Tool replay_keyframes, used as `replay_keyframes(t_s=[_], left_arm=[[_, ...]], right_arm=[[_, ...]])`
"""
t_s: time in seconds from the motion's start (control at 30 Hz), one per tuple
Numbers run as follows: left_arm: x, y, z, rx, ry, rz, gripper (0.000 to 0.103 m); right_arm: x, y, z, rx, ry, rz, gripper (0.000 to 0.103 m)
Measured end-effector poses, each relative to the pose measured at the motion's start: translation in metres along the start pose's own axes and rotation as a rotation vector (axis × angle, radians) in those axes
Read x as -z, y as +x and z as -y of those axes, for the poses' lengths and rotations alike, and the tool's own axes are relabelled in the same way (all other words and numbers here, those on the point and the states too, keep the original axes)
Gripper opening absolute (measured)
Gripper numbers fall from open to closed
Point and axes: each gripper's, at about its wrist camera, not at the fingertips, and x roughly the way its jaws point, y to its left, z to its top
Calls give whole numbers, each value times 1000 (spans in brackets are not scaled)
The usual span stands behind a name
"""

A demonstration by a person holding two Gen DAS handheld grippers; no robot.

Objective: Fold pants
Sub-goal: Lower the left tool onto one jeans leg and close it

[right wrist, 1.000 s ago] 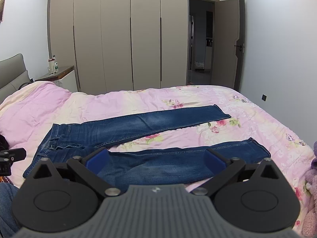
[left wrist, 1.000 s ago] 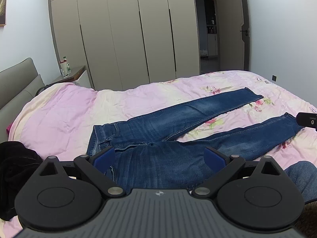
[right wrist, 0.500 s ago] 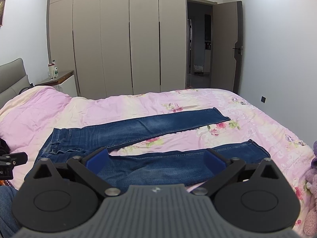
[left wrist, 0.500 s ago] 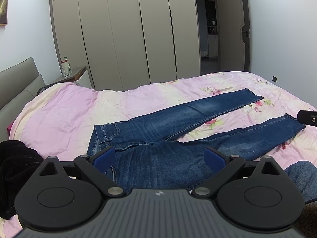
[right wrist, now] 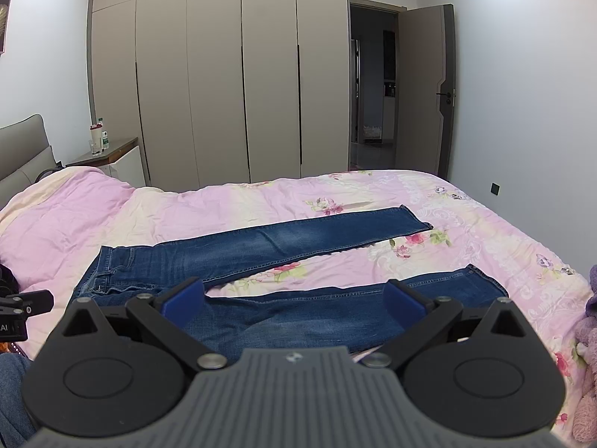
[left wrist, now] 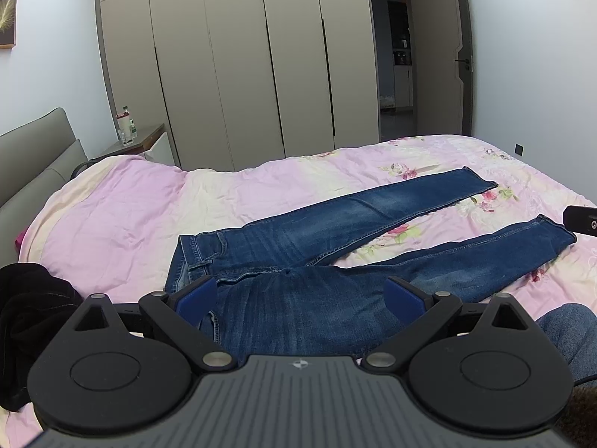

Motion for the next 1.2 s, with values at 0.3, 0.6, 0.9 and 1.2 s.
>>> replay_keyframes(t_s=[0.3, 0.6, 0.9, 1.2], left_arm=[[0, 1, -4, -4, -3, -1, 103], [-7, 22, -31, 74, 72, -37, 103], [4, 82, -33, 219, 426, -201, 90], [53, 179, -20, 308, 664, -465, 90]], right_arm=[[1, 0, 1, -2, 0, -4, 98], [-5, 4, 20, -44, -22, 75, 98], [-16, 62, 65, -16, -287, 64, 93], [17, 196, 124, -54, -458, -258, 57]])
